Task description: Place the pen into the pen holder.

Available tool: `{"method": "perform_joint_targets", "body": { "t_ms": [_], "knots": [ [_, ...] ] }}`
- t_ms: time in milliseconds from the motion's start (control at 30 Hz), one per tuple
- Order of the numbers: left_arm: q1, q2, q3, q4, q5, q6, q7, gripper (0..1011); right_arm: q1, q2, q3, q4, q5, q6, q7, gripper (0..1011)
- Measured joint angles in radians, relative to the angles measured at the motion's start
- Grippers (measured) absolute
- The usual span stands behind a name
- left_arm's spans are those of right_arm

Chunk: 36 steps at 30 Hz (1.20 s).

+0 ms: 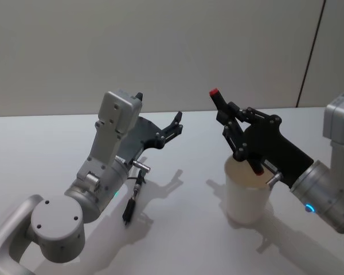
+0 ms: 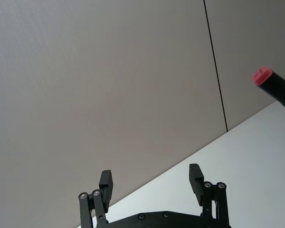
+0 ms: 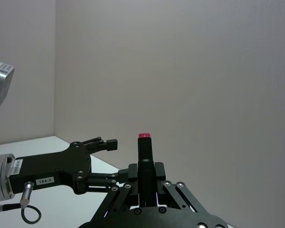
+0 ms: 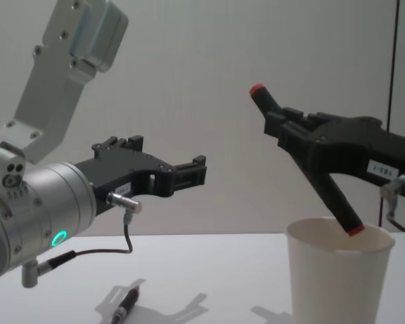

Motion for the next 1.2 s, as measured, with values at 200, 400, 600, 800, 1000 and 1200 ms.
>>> {"method": "perform_joint_targets", "body": {
  "t_ms": [200,400,600,800,1000,1200],
  "knots": [
    [0.000,0.000,0.000,0.000,0.000,0.000,0.000,1001,0.004,-0.002,-0.004,0.008,-0.006,0.003,-0.007,195],
    [0.000,0.000,0.000,0.000,0.000,0.000,0.000,1001,0.000,0.001,-0.006,0.012,-0.009,0.003,-0.015,195],
    [0.000,0.000,0.000,0.000,0.000,0.000,0.000,1001,-0.010,0.008,-0.007,0.014,-0.010,-0.001,-0.024,195],
    [0.000,0.000,0.000,0.000,0.000,0.000,0.000,1001,-0.019,0.017,-0.004,0.020,-0.007,-0.006,-0.034,195],
    [0.000,0.000,0.000,0.000,0.000,0.000,0.000,1001,-0.023,0.023,-0.001,0.028,-0.001,-0.011,-0.042,195],
    [0.000,0.000,0.000,0.000,0.000,0.000,0.000,1001,-0.025,0.027,0.001,0.033,0.002,-0.013,-0.046,282]
  ]
}}
